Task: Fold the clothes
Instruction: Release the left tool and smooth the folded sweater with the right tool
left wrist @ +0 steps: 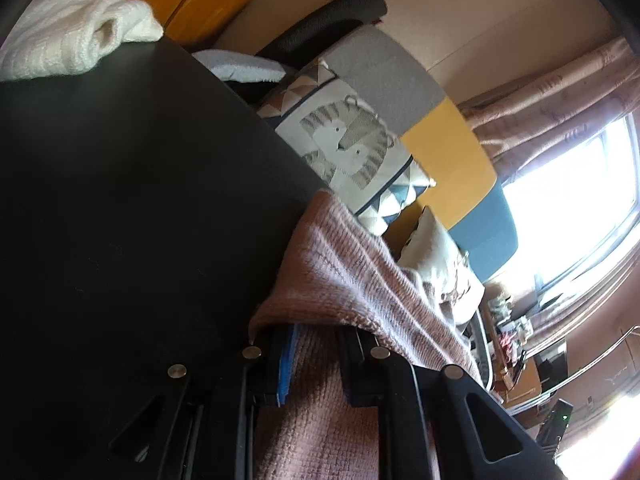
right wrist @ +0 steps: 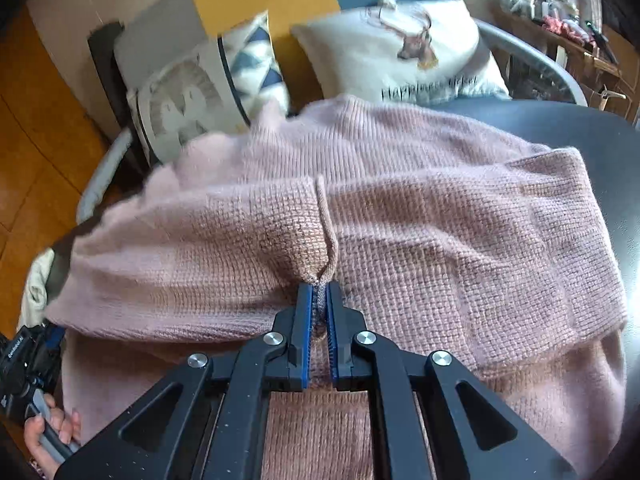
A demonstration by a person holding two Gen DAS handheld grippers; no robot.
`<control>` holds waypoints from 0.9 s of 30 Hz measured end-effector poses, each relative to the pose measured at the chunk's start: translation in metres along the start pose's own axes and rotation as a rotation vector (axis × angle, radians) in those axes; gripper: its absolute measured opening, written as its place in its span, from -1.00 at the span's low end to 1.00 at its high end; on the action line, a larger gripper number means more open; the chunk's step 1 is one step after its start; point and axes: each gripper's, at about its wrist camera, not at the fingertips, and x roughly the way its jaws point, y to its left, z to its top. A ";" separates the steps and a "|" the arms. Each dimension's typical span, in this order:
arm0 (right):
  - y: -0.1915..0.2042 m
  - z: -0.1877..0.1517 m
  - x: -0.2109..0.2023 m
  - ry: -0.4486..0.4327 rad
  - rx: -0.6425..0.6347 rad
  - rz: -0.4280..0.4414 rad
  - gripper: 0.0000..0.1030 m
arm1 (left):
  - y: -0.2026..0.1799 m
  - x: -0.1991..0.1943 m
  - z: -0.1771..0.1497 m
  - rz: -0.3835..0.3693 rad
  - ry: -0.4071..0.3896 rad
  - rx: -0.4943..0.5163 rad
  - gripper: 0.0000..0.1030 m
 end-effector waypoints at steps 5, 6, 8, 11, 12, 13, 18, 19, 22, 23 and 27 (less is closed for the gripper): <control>0.001 -0.006 0.000 -0.052 -0.032 -0.003 -0.86 | -0.015 -0.019 -0.013 0.040 0.055 0.132 -0.65; 0.001 -0.007 0.000 -0.063 -0.038 -0.004 -0.85 | -0.019 -0.027 -0.017 0.038 0.044 0.159 -0.65; 0.002 -0.009 0.000 -0.083 -0.051 -0.006 -0.85 | -0.029 -0.042 -0.018 0.023 -0.015 0.192 -0.65; 0.003 -0.012 0.000 -0.112 -0.069 -0.008 -0.85 | -0.054 -0.043 -0.011 0.031 -0.070 0.241 -0.65; 0.003 -0.012 0.000 -0.113 -0.070 -0.010 -0.85 | -0.065 -0.036 -0.008 0.037 -0.070 0.260 -0.65; 0.004 -0.013 0.001 -0.114 -0.071 -0.011 -0.85 | -0.075 -0.027 -0.005 0.036 -0.060 0.277 -0.65; 0.006 -0.014 0.001 -0.120 -0.078 -0.020 -0.85 | -0.107 0.025 0.001 0.177 -0.031 0.433 -0.65; 0.006 -0.014 0.001 -0.121 -0.080 -0.022 -0.85 | -0.105 0.034 0.001 0.218 -0.019 0.452 -0.65; 0.007 -0.015 0.002 -0.125 -0.084 -0.027 -0.85 | -0.088 0.049 -0.002 0.300 0.035 0.439 -0.65; 0.008 -0.015 0.002 -0.126 -0.085 -0.028 -0.85 | -0.079 0.049 -0.003 0.304 0.042 0.421 -0.65; 0.009 -0.017 0.002 -0.130 -0.091 -0.035 -0.85 | -0.057 0.040 -0.002 0.260 0.032 0.351 -0.65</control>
